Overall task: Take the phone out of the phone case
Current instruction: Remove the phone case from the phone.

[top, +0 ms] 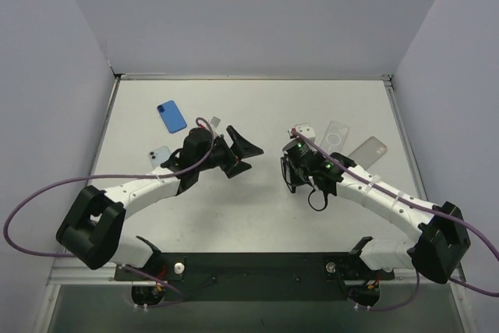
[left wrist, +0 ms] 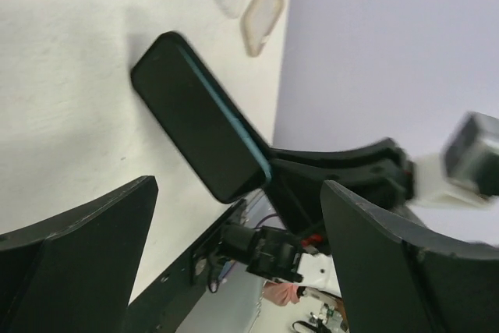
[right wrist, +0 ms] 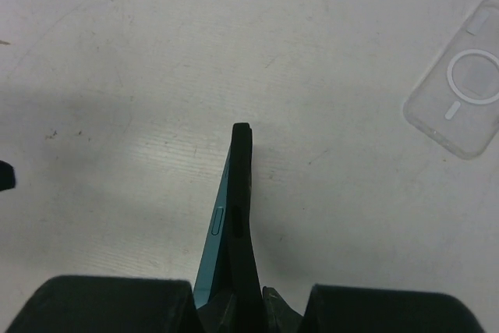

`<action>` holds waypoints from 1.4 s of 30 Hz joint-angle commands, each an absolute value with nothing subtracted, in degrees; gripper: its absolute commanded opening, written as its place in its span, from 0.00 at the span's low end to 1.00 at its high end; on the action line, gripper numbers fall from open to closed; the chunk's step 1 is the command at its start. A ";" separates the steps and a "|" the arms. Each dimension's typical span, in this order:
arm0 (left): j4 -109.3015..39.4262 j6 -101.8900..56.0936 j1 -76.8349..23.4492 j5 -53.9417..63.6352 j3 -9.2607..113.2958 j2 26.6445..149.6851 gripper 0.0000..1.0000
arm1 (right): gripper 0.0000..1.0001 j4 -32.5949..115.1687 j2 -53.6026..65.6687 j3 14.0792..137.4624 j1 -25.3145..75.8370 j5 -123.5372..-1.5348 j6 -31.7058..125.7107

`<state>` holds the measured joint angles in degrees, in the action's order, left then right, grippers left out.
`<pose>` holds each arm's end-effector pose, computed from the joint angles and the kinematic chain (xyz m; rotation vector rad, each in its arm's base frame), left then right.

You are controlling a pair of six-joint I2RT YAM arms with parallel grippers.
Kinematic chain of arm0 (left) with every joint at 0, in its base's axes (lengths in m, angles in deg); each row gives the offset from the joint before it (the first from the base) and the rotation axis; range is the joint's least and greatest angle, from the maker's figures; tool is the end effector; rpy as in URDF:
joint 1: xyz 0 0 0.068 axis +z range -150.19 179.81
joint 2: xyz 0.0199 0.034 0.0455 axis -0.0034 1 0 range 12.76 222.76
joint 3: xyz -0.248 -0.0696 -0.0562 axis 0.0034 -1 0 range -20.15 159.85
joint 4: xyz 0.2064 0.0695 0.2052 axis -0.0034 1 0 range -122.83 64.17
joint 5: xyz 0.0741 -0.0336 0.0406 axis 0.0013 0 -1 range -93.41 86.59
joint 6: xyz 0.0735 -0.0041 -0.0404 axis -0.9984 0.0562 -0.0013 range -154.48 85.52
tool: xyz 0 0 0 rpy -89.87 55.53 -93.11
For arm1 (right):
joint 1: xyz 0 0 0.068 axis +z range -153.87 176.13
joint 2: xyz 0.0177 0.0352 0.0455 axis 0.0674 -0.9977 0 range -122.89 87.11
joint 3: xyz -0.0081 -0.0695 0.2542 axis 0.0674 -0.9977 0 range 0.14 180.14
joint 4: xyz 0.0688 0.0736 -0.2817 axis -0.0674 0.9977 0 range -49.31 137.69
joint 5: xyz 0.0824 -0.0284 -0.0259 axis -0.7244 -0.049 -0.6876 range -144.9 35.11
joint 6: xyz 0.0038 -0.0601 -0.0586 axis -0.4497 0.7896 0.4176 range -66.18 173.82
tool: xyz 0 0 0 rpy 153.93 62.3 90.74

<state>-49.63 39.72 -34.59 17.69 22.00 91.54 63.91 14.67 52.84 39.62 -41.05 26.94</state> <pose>0.2898 -0.2303 0.1929 -0.4867 2.2052 -1.5204 0.2575 0.2200 0.2173 -0.2135 2.3096 0.3510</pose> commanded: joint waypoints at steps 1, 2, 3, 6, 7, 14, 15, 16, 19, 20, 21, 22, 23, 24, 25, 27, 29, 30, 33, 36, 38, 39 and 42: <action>-44.17 37.59 -36.31 19.17 23.18 95.81 0.97 | 0.00 61.26 13.29 51.91 42.36 -36.26 27.72; -45.30 38.03 -36.84 19.17 22.92 96.25 0.97 | 0.00 60.91 12.76 51.82 43.23 -36.26 27.54; -45.92 38.55 -37.80 19.00 22.74 97.21 0.98 | 0.00 60.56 11.98 51.73 43.68 -36.26 27.02; -49.79 40.93 -39.21 19.61 21.69 98.97 0.97 | 0.00 59.16 11.00 50.77 44.91 -37.48 26.05; -50.75 42.15 -39.39 19.87 21.16 99.33 0.97 | 0.00 58.71 10.91 50.41 45.09 -38.01 25.78; -56.21 45.06 -40.01 20.23 19.22 100.47 0.97 | 0.00 56.08 10.47 48.74 45.00 -41.97 24.02; -56.39 45.15 -40.09 20.40 19.22 100.91 0.96 | 0.00 55.90 10.30 48.74 45.00 -42.24 23.94; -56.74 45.24 -40.44 20.40 19.14 101.09 0.94 | 0.00 55.81 10.21 48.74 45.00 -42.76 23.85; -56.92 44.72 -41.06 20.40 19.84 101.97 0.90 | 0.00 54.58 9.68 48.57 45.09 -45.13 23.93; -56.92 44.71 -41.41 20.40 19.93 102.49 0.88 | 0.00 54.14 9.60 48.56 45.18 -45.57 23.76; -57.00 44.54 -41.50 20.49 19.93 102.67 0.87 | 0.00 53.88 9.25 48.48 45.09 -46.01 23.67; -57.00 44.45 -41.50 20.40 19.75 102.93 0.86 | 0.00 53.61 9.07 48.30 45.09 -46.45 23.58; -57.26 44.45 -41.68 20.40 19.58 103.20 0.85 | 0.00 53.00 8.89 48.21 45.09 -47.33 23.50; -57.27 44.36 -41.59 20.23 19.49 103.37 0.84 | 0.00 52.82 8.72 48.21 45.00 -47.77 23.15; -57.27 44.10 -41.76 20.14 19.40 103.46 0.84 | 0.00 52.73 8.45 48.21 45.09 -48.12 23.06; -57.27 43.31 -41.85 19.79 19.40 103.72 0.80 | 0.00 52.21 8.10 48.21 45.09 -48.74 22.88; -56.74 42.25 -41.85 19.09 19.49 103.81 0.77 | 0.00 52.12 7.84 48.30 45.09 -49.09 22.88; -56.31 41.90 -42.03 18.74 19.49 103.81 0.75 | 0.00 52.03 7.84 48.30 45.09 -49.27 22.79; -54.72 40.06 -42.20 17.94 19.84 103.90 0.68 | 0.00 51.94 8.10 48.39 45.09 -49.53 22.79; -52.97 38.92 -42.29 16.72 20.10 103.81 0.63 | 0.00 51.94 8.28 48.39 45.00 -49.62 22.79; -51.04 37.95 -42.56 15.40 20.97 103.73 0.59 | 0.00 51.94 8.45 48.39 45.09 -49.71 22.70; -49.98 36.55 -42.73 14.79 21.50 103.64 0.59 | 0.00 51.94 8.45 48.39 45.09 -49.71 22.62; -45.15 34.17 -43.43 12.67 23.35 103.46 0.59 | 0.00 51.77 8.63 48.39 44.91 -50.06 22.62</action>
<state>-50.81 39.10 -42.48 16.68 19.62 103.65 52.85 8.64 48.69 44.93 -47.71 23.62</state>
